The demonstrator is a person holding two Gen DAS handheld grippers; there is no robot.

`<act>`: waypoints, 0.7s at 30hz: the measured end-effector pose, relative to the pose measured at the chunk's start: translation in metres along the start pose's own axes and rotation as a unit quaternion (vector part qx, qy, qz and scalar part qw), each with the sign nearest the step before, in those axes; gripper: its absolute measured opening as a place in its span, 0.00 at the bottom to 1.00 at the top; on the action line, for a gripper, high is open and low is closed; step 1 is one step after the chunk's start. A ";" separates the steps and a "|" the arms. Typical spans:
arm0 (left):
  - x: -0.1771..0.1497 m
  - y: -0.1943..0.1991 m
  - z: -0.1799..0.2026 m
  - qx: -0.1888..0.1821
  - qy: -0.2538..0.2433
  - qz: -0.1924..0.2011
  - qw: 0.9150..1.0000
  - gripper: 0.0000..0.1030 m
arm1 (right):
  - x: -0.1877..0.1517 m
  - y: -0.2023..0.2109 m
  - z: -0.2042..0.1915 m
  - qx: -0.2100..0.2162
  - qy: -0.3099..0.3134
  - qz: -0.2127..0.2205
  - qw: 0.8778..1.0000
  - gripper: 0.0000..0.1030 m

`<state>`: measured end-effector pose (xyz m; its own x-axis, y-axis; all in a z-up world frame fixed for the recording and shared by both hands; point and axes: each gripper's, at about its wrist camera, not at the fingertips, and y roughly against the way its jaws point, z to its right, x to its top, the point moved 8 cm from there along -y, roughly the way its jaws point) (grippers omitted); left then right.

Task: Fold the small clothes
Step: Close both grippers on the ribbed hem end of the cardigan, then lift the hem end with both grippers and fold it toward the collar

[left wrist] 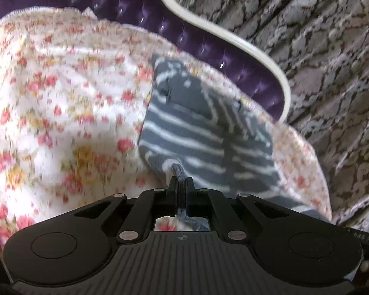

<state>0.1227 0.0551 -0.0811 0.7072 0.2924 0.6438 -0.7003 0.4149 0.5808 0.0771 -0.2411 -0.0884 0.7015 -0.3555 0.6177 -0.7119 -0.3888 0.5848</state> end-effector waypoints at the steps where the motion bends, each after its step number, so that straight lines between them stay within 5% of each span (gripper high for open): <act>1: 0.005 0.002 0.002 -0.005 0.000 0.007 1.000 0.04 | 0.004 0.000 -0.001 0.003 0.001 0.006 1.000 0.15; 21: 0.154 -0.033 0.045 -0.036 -0.030 0.089 0.995 0.04 | 0.150 -0.036 -0.023 0.042 0.013 0.124 0.991 0.15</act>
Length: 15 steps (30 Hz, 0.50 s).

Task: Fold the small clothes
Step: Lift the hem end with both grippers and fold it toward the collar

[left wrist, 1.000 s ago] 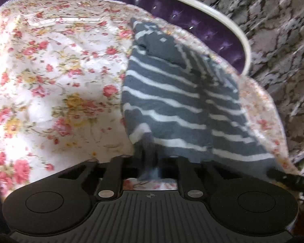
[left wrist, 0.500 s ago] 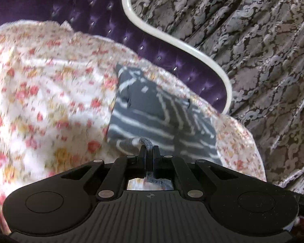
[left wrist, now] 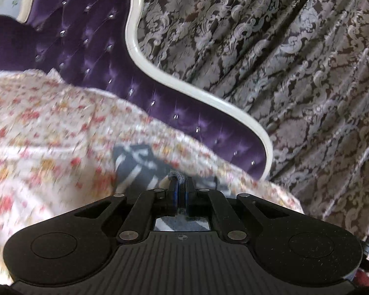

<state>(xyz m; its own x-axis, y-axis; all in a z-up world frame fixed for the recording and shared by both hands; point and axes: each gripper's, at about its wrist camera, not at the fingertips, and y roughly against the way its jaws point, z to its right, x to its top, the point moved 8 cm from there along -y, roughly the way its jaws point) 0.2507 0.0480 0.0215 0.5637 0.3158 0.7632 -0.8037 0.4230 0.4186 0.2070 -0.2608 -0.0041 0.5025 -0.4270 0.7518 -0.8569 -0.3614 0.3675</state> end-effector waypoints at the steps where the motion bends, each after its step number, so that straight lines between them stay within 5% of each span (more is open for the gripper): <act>1: 0.006 -0.007 -0.001 0.001 0.000 0.003 1.000 0.04 | 0.007 -0.007 0.002 -0.002 0.003 0.005 1.000 0.15; 7: 0.032 -0.063 -0.019 0.008 0.019 -0.009 1.000 0.04 | 0.040 -0.061 0.021 -0.020 0.005 0.015 1.000 0.15; 15: 0.035 -0.141 -0.051 0.044 0.045 -0.050 0.997 0.04 | 0.038 -0.153 0.058 -0.060 -0.001 -0.032 0.998 0.15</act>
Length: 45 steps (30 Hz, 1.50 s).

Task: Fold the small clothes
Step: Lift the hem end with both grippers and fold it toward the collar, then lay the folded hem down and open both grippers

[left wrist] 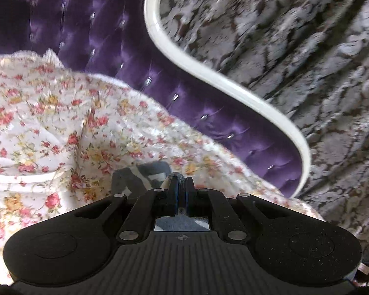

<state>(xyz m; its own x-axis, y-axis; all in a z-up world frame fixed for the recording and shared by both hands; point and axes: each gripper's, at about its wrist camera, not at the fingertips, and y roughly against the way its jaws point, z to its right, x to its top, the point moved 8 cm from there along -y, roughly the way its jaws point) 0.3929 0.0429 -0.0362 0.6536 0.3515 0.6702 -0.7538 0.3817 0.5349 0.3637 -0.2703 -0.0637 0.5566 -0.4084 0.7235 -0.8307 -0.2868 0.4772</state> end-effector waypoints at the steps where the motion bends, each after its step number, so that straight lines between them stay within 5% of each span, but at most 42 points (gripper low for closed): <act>1: 0.001 -0.008 -0.002 0.005 0.000 -0.006 1.000 0.04 | 0.000 -0.010 0.004 -0.004 -0.004 -0.007 1.000 0.15; 8: -0.003 -0.058 -0.025 0.048 -0.005 -0.044 0.998 0.05 | -0.018 -0.060 0.034 -0.023 -0.031 -0.046 0.998 0.17; 15: 0.009 -0.074 -0.042 0.088 0.007 -0.027 0.996 0.07 | -0.012 -0.064 0.040 -0.017 -0.048 -0.024 0.998 0.50; 18: 0.018 -0.062 -0.038 0.095 -0.005 -0.011 0.995 0.08 | -0.006 -0.055 0.039 -0.025 -0.031 -0.005 0.999 0.54; 19: 0.019 -0.056 -0.034 0.095 -0.016 -0.005 0.995 0.09 | -0.005 -0.053 0.039 -0.029 -0.027 0.000 0.999 0.54; 21: 0.017 -0.045 -0.021 0.096 -0.052 0.000 0.994 0.28 | -0.002 -0.050 0.039 -0.033 -0.021 0.007 0.999 0.54; 26: -0.017 -0.030 0.022 0.084 -0.169 -0.016 0.982 0.31 | -0.005 -0.044 0.036 -0.035 -0.009 0.006 0.999 0.60; 35: -0.082 -0.061 0.043 0.076 -0.259 -0.079 0.960 0.34 | -0.027 -0.048 0.010 -0.042 0.089 -0.028 0.995 0.64; 37: -0.082 -0.074 0.033 0.099 -0.253 -0.088 0.958 0.34 | -0.036 -0.054 0.011 -0.054 0.101 -0.046 0.992 0.64; 42: -0.059 -0.085 0.015 0.106 -0.190 -0.077 0.973 0.34 | -0.051 -0.065 0.019 -0.096 0.145 -0.073 0.982 0.64; 45: -0.049 -0.090 0.006 0.133 -0.183 -0.071 0.971 0.34 | -0.052 -0.066 0.020 -0.099 0.150 -0.069 0.981 0.64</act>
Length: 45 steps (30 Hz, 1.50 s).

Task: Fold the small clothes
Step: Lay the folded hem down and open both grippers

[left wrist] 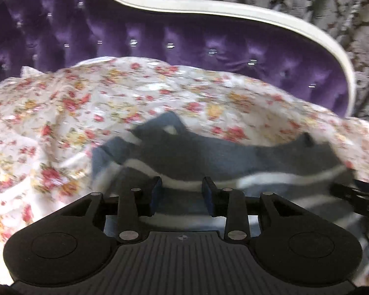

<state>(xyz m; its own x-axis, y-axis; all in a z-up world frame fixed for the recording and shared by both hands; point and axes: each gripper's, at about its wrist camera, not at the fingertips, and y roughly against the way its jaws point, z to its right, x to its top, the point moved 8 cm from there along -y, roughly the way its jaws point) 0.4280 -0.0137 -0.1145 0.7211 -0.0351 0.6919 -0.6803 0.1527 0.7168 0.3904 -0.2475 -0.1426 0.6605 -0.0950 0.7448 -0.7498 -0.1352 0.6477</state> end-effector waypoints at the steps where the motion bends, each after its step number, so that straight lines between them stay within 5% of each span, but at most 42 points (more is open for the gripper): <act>1: 0.001 -0.004 -0.003 0.000 -0.001 -0.003 1.000 0.34 | 0.000 0.000 0.000 -0.002 0.000 0.000 1.000 0.64; 4: 0.005 -0.007 -0.001 0.003 -0.025 -0.003 1.000 0.34 | -0.001 0.000 -0.001 -0.005 0.003 0.001 1.000 0.64; 7: 0.007 -0.010 -0.004 0.045 -0.052 -0.002 0.998 0.34 | 0.000 -0.001 0.001 -0.002 -0.003 0.000 1.000 0.64; 16: 0.021 -0.025 -0.023 0.064 -0.029 -0.004 0.998 0.42 | 0.001 -0.001 0.004 0.004 -0.014 0.002 1.000 0.64; 19: 0.022 -0.030 -0.033 0.085 -0.016 -0.007 0.996 0.55 | 0.001 -0.001 0.006 -0.001 -0.015 0.003 1.000 0.64; 33: 0.026 -0.015 -0.053 0.023 0.077 -0.014 0.997 0.71 | 0.003 -0.002 0.019 -0.039 -0.015 0.005 0.999 0.76; 37: 0.024 0.016 -0.044 0.025 0.054 0.009 0.998 0.83 | 0.003 0.000 0.025 -0.039 -0.037 0.006 0.999 0.90; 45: -0.018 0.066 -0.018 0.005 0.007 0.020 1.000 0.93 | 0.008 0.013 0.046 -0.026 -0.105 0.029 0.994 0.92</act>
<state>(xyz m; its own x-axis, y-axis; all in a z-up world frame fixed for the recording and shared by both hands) 0.3725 0.0148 -0.0818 0.6953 -0.0161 0.7186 -0.7095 0.1447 0.6897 0.3882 -0.2955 -0.1358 0.6057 -0.3056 0.7347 -0.7843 -0.0733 0.6161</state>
